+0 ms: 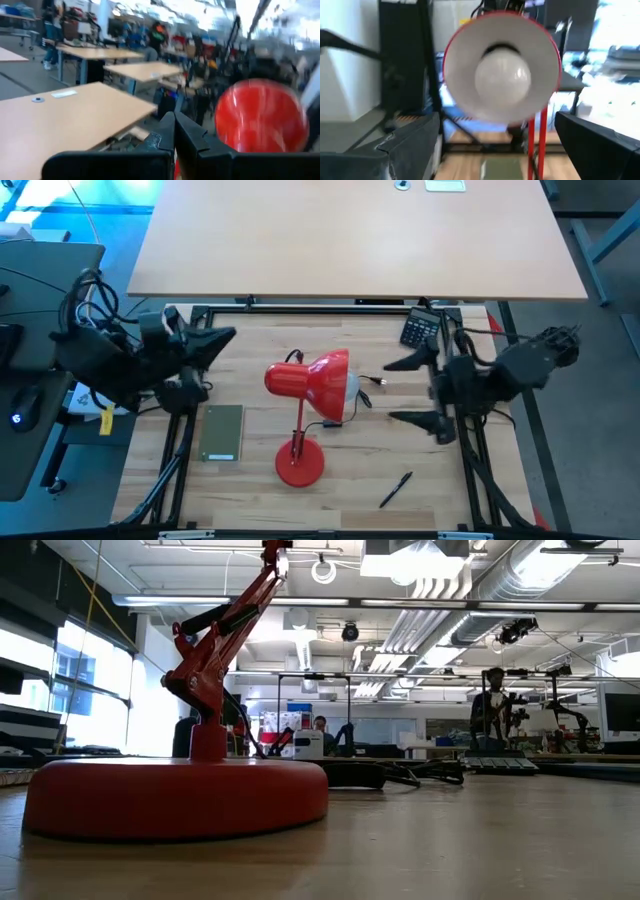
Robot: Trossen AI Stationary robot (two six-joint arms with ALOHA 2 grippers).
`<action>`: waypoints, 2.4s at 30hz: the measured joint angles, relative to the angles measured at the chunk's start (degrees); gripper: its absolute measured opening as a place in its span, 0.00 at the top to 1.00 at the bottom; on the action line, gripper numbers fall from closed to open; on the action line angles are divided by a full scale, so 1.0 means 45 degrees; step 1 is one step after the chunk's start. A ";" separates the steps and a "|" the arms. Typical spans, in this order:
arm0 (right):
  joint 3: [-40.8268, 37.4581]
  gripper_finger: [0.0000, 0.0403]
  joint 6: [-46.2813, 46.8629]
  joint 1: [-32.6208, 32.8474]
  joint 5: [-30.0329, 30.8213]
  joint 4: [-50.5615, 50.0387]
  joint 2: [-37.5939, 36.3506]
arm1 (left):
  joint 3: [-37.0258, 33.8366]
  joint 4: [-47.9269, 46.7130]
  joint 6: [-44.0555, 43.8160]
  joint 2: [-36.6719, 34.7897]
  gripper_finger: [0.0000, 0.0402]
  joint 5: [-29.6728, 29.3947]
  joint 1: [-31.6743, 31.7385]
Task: Screw lightbulb
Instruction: Insert the white lightbulb into the red lamp
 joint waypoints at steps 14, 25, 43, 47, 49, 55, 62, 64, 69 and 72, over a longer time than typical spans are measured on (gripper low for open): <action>0.0000 0.03 0.0812 0.3088 0.5570 -0.3570 -0.2393 | -0.0015 -1.2374 -1.1705 -0.0388 1.00 -0.3313 -0.2987; 0.0000 0.03 0.1745 0.3255 0.6098 -0.4729 -0.2351 | -0.1337 -1.3850 -1.5615 -0.0352 1.00 -0.4677 -0.4240; 0.0000 0.03 0.4056 0.3190 0.3959 -0.3654 -0.2071 | -0.1498 -0.5921 -0.8845 -0.0426 1.00 -0.3879 -0.2857; 0.0000 0.03 0.3069 0.2839 0.5051 -0.2730 -0.1536 | -0.1486 -0.0432 -0.3131 -0.0429 1.00 -0.0714 -0.1197; 0.0000 0.03 0.2308 0.2485 0.5609 -0.2034 -0.1150 | -0.1481 0.2307 -0.0715 -0.0223 1.00 0.1274 -0.0198; -0.0010 0.03 -0.0473 0.1586 0.4161 -0.0500 -0.0206 | -0.1486 0.5274 0.1971 -0.0101 1.00 0.1760 0.0995; -0.0010 0.03 0.6873 -0.0125 0.2084 0.3801 0.0476 | -0.1481 0.4911 -0.0432 0.0059 1.00 0.2401 0.1809; -0.0010 0.03 0.9936 -0.0733 0.0478 0.3935 0.0476 | -0.1481 0.4872 -0.0359 0.0265 1.00 0.2722 0.1834; -0.0010 0.03 1.5389 -0.1323 -0.1911 0.3715 0.0674 | -0.1486 0.4805 0.1208 0.0912 1.00 0.3233 0.1909; -0.0010 0.03 1.6364 -0.1139 -0.2555 0.3487 0.0729 | -0.1486 0.4782 0.2018 0.1088 1.00 0.3244 0.1871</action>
